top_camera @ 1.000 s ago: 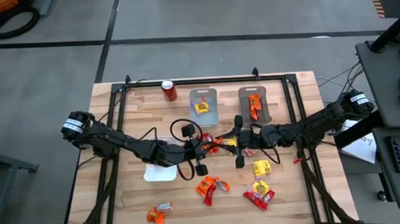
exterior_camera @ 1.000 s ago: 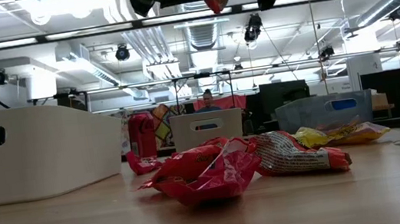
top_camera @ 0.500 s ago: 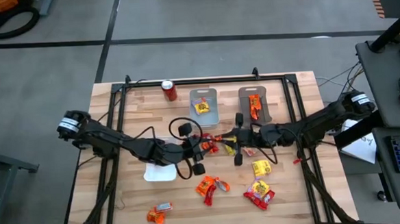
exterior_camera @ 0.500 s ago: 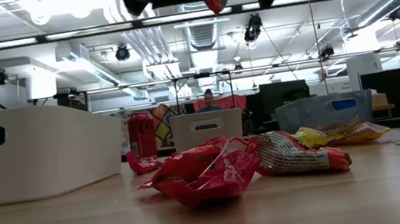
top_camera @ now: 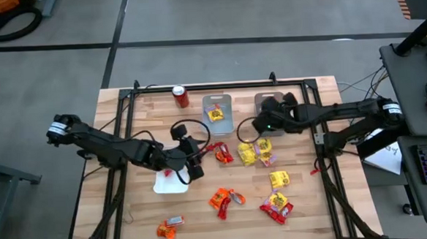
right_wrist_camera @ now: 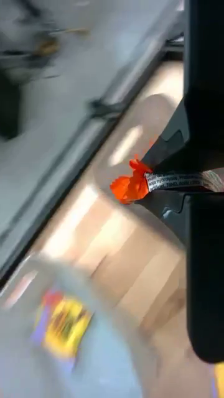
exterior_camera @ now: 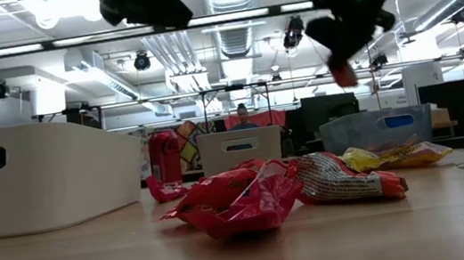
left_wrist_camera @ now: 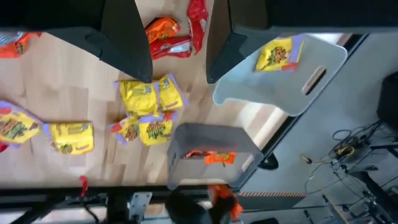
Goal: Sort candy
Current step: Put the orange candy into the black bin, then put the yellow candy into the gray bin
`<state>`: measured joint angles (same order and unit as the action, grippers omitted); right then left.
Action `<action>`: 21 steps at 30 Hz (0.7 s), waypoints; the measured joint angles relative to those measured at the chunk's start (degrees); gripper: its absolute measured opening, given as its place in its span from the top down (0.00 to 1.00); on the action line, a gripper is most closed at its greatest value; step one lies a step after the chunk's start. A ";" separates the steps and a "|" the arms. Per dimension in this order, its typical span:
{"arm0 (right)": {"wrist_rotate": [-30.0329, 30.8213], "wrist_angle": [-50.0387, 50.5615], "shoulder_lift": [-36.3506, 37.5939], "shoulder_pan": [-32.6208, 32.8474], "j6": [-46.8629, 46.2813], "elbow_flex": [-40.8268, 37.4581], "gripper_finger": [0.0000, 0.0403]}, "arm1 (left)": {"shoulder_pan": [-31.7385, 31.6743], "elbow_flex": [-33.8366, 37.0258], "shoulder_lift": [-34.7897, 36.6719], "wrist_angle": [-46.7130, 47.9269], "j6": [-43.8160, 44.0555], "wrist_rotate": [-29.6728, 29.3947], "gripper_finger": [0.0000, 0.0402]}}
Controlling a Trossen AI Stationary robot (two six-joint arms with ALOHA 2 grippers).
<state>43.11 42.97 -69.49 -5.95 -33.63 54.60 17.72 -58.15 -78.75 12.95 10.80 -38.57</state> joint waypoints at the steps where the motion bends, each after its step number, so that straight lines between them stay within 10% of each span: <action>1: -0.72 0.86 -0.02 -1.15 -1.60 -0.55 0.94 | 0.00 0.00 0.56 0.12 0.01 -0.02 0.66; 21: -2.51 -0.49 0.04 -6.45 -6.27 -6.09 0.63 | 0.02 0.15 -1.82 0.77 0.55 0.07 0.66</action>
<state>40.60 42.48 -69.45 -12.40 -39.90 48.51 17.74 -58.00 -80.58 13.73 11.36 -38.50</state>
